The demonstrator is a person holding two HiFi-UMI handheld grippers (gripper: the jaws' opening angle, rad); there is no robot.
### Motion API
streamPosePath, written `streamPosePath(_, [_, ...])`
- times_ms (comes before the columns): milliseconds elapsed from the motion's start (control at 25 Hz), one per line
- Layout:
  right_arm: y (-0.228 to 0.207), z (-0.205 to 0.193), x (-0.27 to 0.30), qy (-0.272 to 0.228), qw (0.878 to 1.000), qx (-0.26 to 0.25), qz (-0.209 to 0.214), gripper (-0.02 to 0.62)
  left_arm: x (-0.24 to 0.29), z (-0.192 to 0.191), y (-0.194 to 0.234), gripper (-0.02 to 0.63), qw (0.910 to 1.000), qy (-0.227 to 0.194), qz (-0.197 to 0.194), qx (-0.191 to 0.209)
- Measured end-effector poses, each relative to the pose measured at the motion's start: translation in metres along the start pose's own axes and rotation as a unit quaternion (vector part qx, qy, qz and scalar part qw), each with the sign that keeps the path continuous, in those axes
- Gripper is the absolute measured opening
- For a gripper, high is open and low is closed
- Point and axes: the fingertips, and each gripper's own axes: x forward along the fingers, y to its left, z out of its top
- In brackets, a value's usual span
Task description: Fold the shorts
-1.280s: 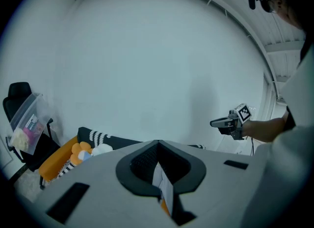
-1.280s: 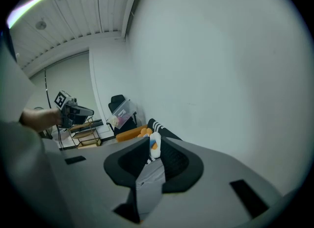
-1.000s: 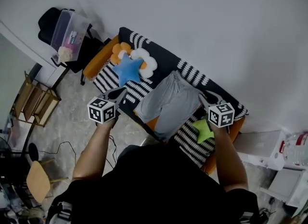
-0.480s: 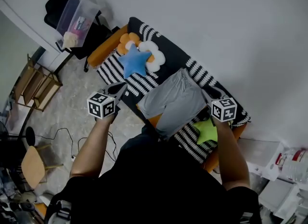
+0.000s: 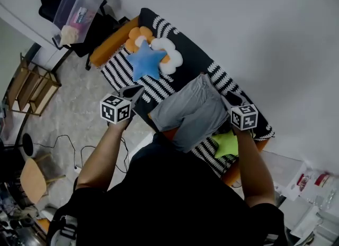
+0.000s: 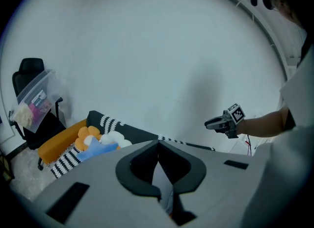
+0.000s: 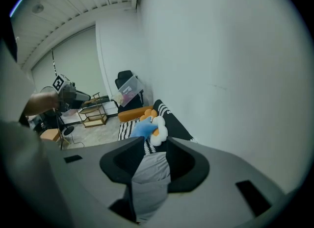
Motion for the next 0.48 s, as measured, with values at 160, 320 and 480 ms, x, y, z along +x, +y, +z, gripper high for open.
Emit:
streamPosePath(160, [-0.012,-0.006,0.041,0.034,0.999,-0.003,0.003,0.153,0.024,-0.005,0.032,0.018,0.9997,0.019,-0.002,-0.012])
streamPosePath(320, [-0.028,-0.012,0.081,0.06,0.998,0.01,0.004,0.16,0.048,-0.016,0.065,0.049,0.9989,0.042,-0.005,-0.019])
streamPosePath(480, [-0.042,-0.022,0.122,0.088,0.996,0.009,0.006,0.167,0.074,-0.037,0.094,0.085,0.9971,0.068,-0.006,-0.033])
